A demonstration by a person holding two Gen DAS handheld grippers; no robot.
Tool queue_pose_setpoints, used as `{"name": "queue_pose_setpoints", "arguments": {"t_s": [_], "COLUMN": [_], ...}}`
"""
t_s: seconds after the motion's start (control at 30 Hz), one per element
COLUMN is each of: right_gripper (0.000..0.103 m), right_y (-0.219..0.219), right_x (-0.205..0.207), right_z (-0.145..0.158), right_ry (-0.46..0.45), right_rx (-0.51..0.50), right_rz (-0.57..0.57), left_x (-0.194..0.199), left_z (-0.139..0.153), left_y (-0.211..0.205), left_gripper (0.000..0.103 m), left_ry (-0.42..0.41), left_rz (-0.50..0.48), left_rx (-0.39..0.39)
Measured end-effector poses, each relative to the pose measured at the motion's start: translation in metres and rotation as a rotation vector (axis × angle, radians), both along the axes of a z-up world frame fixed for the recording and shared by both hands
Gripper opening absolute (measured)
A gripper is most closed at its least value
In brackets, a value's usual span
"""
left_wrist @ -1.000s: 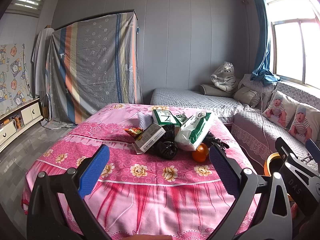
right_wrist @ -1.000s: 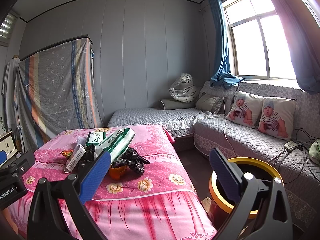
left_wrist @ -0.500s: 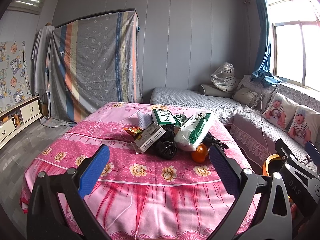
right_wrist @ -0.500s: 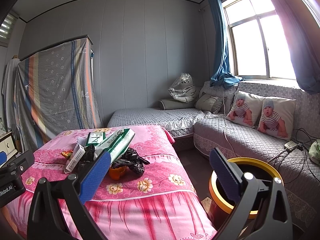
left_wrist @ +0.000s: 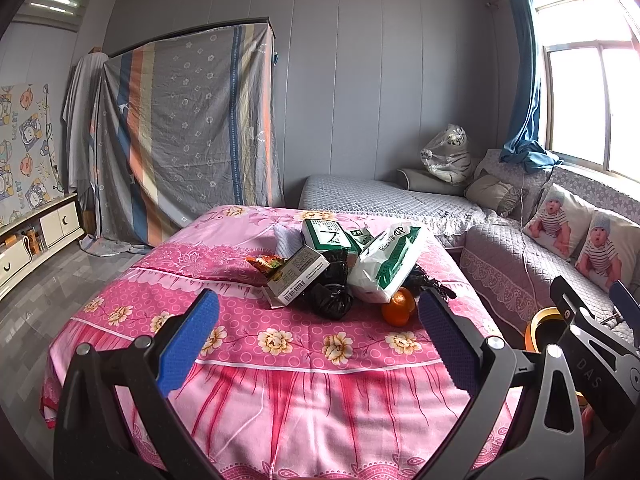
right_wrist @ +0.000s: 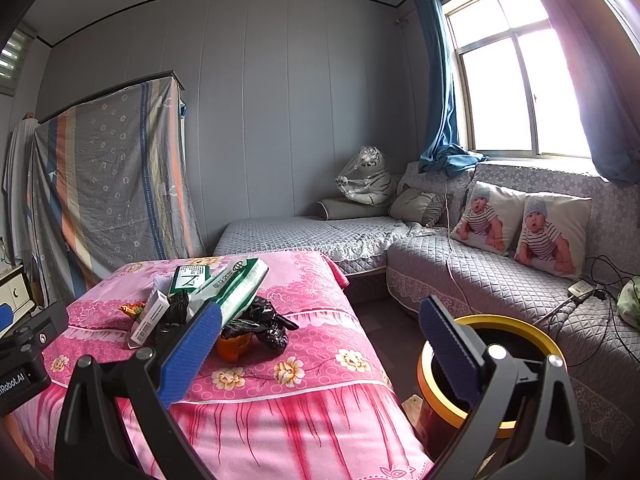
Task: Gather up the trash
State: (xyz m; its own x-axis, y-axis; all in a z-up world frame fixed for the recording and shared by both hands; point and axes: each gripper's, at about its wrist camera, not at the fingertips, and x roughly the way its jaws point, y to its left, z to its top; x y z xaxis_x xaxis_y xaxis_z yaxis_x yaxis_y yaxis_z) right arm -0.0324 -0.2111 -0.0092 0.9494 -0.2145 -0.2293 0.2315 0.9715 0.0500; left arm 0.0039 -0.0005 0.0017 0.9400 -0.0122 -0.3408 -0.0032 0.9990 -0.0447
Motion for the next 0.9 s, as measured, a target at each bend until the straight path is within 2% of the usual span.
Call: {"name": "queue_pose_setpoints", "arguments": {"t_s": [0.9], "right_gripper": [0.095], "right_y": [-0.0037], "right_x": [0.0007], "right_z": [0.0011], "right_ry": [-0.002], "right_rx": [0.007], "right_rz": [-0.007], "left_x": [0.0004], "left_z": [0.0005], "left_y": [-0.0006], "left_gripper": [0.095], "left_ry": [-0.002], "left_rz": [0.001], "left_rx": [0.003]}}
